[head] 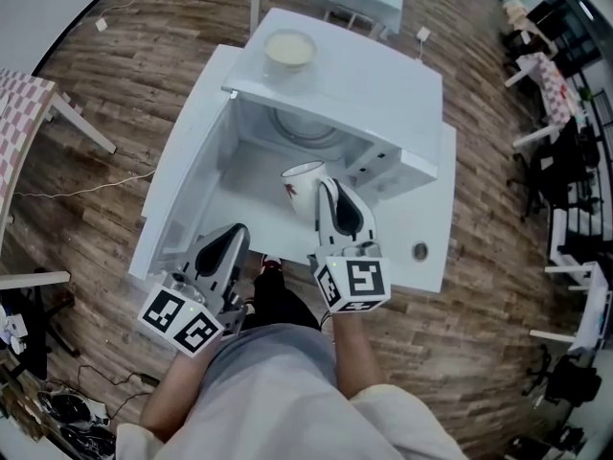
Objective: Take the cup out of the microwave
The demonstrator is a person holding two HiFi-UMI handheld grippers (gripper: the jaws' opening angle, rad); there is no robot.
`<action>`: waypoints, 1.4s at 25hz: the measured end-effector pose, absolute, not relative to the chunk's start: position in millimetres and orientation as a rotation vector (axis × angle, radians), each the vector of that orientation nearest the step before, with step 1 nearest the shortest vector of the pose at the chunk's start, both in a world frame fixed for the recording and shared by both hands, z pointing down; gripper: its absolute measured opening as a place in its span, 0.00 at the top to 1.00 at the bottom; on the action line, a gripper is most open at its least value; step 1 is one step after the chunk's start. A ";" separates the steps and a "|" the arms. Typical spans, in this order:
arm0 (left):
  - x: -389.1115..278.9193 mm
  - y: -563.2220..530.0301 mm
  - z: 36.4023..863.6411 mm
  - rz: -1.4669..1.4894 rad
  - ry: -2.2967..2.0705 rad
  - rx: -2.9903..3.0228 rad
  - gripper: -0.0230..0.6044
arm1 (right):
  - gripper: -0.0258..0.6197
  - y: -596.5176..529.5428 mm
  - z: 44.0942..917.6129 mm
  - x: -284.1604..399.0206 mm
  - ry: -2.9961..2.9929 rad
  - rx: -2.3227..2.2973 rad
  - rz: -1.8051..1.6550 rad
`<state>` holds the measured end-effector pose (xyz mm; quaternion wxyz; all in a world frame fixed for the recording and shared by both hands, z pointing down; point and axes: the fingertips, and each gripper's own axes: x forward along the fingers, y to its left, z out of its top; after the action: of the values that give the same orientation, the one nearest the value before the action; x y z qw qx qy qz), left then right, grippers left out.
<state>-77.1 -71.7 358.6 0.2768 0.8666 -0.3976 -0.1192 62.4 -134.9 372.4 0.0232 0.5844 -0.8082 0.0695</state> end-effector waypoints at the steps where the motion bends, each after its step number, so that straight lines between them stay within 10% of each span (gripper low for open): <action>1: -76.9 -69.3 357.7 -0.320 -1.067 2.330 0.94 | 0.86 -131.7 370.6 62.1 -2.507 1.806 0.213; 35: -74.4 -34.9 293.7 -0.343 -1.001 2.507 0.94 | 0.86 -45.0 271.9 36.4 -2.721 1.704 0.239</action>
<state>-74.4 -34.9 293.7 0.2085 0.9010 -0.3599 -0.1233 36.4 -45.0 271.9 -0.0389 0.5287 -0.8446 0.0741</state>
